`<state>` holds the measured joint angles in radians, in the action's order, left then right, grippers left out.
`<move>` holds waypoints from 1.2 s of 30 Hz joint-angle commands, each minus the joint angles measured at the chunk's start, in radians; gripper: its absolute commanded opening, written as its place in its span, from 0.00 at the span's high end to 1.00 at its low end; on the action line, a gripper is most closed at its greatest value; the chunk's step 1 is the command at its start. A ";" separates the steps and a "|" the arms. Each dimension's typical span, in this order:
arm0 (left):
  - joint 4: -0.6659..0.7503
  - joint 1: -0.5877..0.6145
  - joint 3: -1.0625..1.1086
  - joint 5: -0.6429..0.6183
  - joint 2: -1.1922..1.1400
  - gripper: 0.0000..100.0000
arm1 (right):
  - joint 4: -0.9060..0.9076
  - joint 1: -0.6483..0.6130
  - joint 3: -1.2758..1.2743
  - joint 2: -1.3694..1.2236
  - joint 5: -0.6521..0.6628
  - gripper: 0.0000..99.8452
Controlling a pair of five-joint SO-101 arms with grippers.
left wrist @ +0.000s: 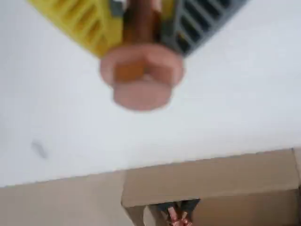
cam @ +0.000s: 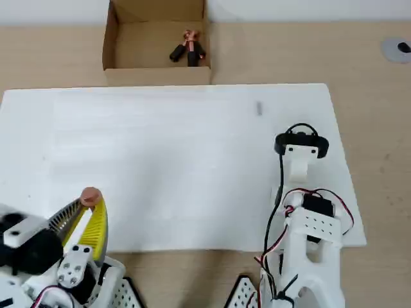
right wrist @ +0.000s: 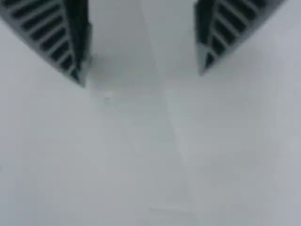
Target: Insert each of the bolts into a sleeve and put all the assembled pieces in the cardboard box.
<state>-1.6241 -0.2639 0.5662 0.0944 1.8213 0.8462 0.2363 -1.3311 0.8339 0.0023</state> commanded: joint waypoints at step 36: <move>-0.006 0.000 -0.015 -0.003 0.008 0.99 | -0.017 0.013 -0.001 0.012 0.002 0.81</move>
